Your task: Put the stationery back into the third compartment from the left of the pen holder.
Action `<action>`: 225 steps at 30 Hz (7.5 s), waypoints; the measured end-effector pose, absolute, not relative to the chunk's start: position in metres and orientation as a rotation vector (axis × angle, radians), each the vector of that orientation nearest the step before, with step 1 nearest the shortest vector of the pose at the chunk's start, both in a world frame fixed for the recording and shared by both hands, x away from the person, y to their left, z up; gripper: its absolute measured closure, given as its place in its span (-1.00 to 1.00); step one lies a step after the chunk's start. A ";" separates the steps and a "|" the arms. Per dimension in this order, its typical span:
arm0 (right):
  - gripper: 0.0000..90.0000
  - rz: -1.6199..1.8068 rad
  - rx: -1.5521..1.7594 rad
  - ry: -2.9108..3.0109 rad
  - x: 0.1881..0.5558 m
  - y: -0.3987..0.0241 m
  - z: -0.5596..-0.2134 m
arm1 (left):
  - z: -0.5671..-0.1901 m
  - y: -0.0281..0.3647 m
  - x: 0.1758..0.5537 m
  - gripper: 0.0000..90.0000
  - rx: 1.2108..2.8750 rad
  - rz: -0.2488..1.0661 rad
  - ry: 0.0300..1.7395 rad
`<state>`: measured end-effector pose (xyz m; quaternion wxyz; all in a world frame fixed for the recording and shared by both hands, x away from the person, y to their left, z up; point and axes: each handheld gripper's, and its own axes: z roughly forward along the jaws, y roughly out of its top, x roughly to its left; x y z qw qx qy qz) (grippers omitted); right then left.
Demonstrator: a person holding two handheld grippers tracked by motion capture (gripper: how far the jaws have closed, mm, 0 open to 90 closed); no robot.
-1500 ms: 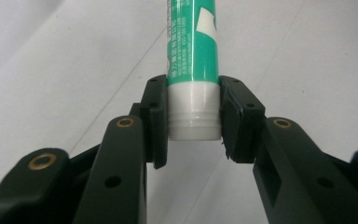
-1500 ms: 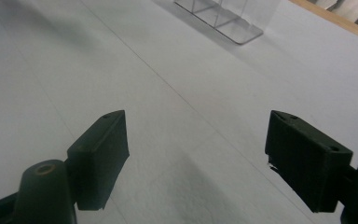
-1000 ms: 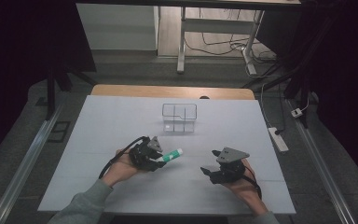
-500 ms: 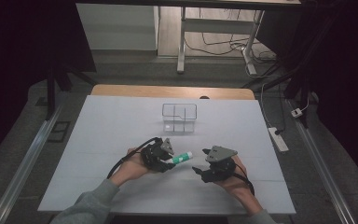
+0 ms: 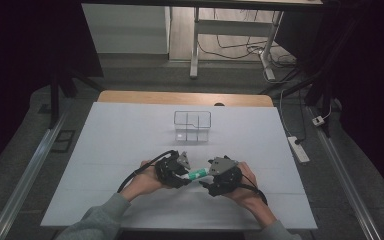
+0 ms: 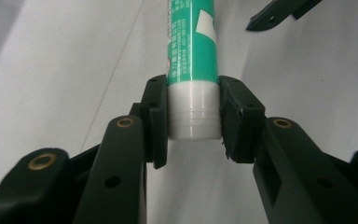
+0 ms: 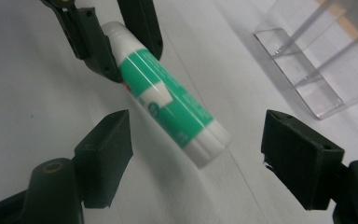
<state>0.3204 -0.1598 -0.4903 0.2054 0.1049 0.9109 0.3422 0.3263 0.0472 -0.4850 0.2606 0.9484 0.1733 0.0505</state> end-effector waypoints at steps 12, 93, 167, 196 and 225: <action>-0.02 0.748 0.041 2.575 0.312 -0.136 -0.497 | -0.482 0.046 0.322 0.43 2.558 0.100 0.433; 0.44 1.358 0.471 2.501 0.325 -0.152 -0.490 | -0.477 0.085 0.335 0.21 1.969 0.006 0.652; -0.20 1.205 0.854 2.410 0.320 -0.279 -0.500 | -0.391 0.122 0.394 0.42 1.839 0.175 0.714; -0.19 1.200 0.862 2.408 0.318 -0.281 -0.501 | -0.402 0.067 0.477 0.42 1.903 0.225 0.849; -0.21 1.193 0.878 2.393 0.318 -0.285 -0.501 | -0.417 0.091 0.424 -0.16 2.040 0.274 0.747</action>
